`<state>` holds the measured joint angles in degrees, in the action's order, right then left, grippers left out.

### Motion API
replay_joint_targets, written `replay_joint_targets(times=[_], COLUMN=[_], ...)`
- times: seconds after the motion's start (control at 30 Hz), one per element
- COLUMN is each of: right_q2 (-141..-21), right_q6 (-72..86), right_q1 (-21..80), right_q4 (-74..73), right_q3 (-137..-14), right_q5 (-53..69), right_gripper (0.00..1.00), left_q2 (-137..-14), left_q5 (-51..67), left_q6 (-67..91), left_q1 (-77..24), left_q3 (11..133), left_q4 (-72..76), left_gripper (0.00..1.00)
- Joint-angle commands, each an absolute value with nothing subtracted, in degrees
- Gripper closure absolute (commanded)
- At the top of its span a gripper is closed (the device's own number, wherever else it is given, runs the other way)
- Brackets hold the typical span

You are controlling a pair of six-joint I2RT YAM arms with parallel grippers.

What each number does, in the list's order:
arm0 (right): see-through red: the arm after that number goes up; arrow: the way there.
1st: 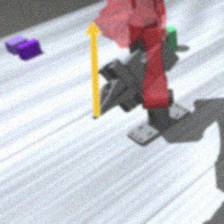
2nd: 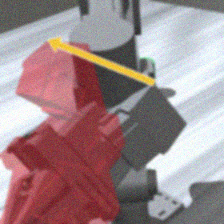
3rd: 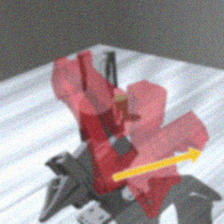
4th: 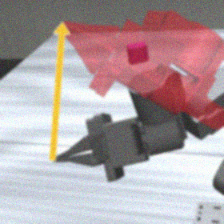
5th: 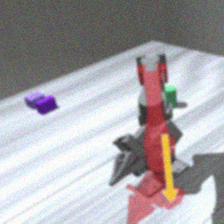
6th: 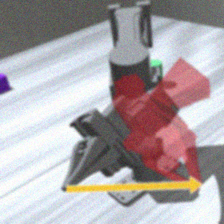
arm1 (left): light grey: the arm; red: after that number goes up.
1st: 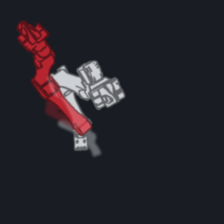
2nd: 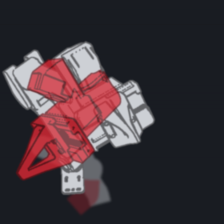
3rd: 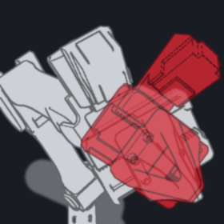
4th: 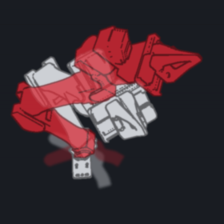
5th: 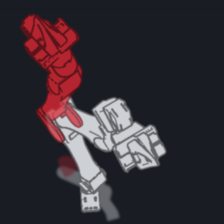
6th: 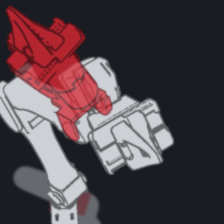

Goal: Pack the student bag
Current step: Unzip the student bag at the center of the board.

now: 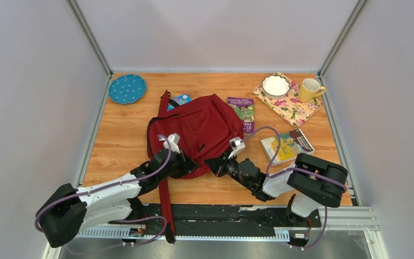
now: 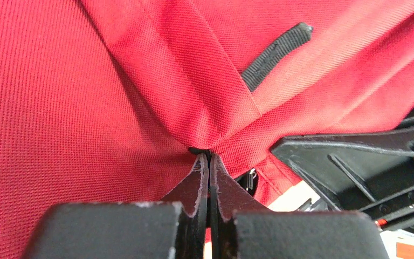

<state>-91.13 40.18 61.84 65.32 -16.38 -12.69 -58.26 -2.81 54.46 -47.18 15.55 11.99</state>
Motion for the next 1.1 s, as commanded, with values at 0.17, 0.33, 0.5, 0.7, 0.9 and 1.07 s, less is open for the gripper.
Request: replay_joint_targets(times=[0.17, 0.33, 0.5, 0.7, 0.9, 1.07], right_q2=[-81.8, -80.9, -80.8, -81.6, -81.0, -77.8], right_q6=[34.8, 34.5, 34.9, 36.1, 37.8, 37.3], right_q1=[62.2, 61.2, 60.4, 59.4, 56.3, 51.2], right_q4=[61.9, 60.6, 60.9, 61.3, 59.4, 54.4], right_q3=[-15.4, -15.4, -15.0, -15.7, -16.9, -19.8], right_q5=[-23.8, -24.3, -24.2, -23.4, -20.9, -15.8], right_gripper=[1.0, 1.0, 1.0, 1.0, 1.0, 1.0], left_q2=[-46.2, -41.2, -36.8, -33.2, -28.9, -26.1], left_q5=[-5.2, -7.9, -10.4, -12.4, -15.5, -14.2], left_q6=[44.9, 42.0, 40.5, 37.7, 32.2, 27.4], left_q1=[-47.3, -47.3, -47.3, -47.3, -47.3, -47.3], left_q3=[12.9, 12.7, 11.6, 11.4, 12.3, 14.1], left_q4=[10.2, 5.6, 4.0, 1.3, -4.0, -7.0], left_gripper=[1.0, 1.0, 1.0, 1.0, 1.0, 1.0])
